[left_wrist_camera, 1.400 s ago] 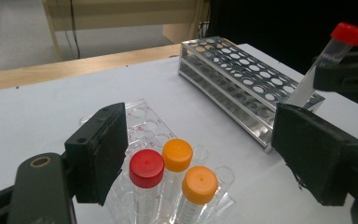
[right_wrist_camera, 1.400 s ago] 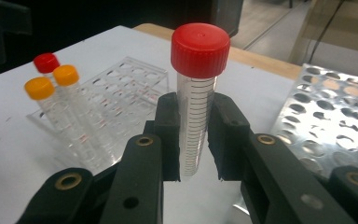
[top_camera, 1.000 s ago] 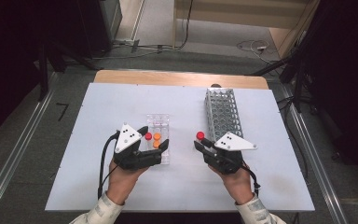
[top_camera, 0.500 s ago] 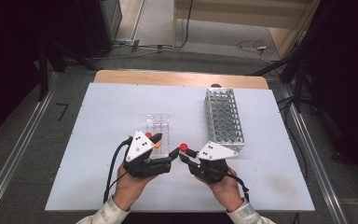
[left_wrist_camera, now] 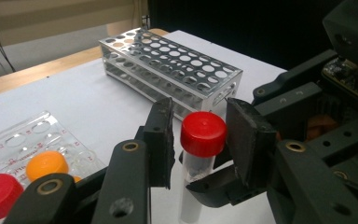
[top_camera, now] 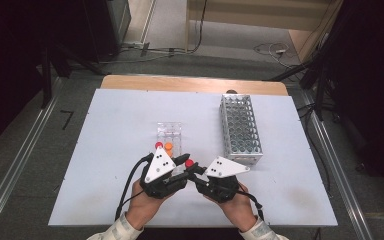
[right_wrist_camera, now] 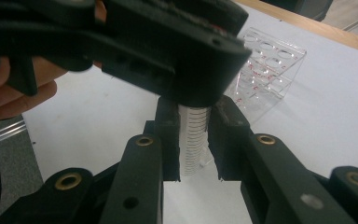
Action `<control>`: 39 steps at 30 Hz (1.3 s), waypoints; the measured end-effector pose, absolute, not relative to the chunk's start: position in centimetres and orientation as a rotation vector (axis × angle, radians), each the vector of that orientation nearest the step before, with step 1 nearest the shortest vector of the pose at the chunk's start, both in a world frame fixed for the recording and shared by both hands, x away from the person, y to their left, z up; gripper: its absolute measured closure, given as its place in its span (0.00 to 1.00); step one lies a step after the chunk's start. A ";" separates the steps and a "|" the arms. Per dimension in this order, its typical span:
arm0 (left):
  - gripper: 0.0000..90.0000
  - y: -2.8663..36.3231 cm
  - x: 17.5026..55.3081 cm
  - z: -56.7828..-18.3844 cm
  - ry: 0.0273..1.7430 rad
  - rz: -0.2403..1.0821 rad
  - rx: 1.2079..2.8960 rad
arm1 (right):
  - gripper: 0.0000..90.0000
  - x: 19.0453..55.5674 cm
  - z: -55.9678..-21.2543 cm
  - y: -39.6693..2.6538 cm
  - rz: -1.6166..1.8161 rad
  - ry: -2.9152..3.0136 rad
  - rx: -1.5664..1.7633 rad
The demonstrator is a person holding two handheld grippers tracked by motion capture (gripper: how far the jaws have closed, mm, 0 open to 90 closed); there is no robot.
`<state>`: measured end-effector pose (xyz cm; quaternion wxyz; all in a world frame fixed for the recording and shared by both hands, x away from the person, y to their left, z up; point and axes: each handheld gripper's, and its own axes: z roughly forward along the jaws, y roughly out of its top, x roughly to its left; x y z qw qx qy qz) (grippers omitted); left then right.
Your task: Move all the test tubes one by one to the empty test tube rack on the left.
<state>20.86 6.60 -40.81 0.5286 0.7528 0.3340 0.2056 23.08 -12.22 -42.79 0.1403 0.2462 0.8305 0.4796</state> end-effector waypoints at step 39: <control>0.78 12.2 21.0 -36.8 0.914 0.563 1.693 | 0.43 23.8 -42.4 -13.5 1.406 2.424 0.756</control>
